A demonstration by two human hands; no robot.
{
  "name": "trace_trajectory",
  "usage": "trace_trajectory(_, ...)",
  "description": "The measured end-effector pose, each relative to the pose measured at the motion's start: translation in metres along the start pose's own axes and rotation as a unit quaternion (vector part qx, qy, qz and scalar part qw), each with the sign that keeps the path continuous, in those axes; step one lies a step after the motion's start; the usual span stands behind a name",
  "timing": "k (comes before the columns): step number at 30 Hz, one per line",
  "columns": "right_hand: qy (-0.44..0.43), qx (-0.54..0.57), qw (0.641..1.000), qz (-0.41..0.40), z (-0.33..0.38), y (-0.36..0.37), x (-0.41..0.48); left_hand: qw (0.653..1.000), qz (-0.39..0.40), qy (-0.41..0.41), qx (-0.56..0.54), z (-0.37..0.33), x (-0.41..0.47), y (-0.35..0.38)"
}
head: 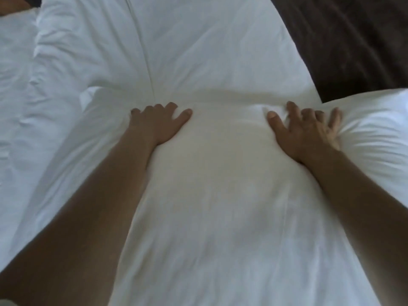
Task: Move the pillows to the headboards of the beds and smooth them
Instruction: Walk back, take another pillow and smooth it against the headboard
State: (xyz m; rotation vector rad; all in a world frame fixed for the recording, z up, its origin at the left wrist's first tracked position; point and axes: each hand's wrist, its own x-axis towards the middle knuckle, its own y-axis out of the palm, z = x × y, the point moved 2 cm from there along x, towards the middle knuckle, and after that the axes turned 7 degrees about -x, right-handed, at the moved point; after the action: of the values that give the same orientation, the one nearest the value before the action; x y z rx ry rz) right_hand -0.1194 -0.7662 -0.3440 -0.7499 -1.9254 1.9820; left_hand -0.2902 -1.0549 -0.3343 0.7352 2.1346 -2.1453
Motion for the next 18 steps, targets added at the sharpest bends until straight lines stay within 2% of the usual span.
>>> trace_trajectory(8, -0.029, -0.020, 0.997, -0.068, -0.004, -0.051, -0.102, 0.980, -0.194, 0.043, -0.025, 0.004, -0.129, -0.037)
trace_trajectory(12, -0.036, -0.031, 0.991, -0.126, -0.014, -0.077, -0.158, 0.969, -0.235, 0.076, -0.027, 0.008, -0.198, -0.056)
trace_trajectory(18, -0.062, -0.020, 0.984, -0.165, -0.035, -0.115, -0.263, 0.941, -0.316, 0.115, -0.023, 0.016, -0.318, -0.065)
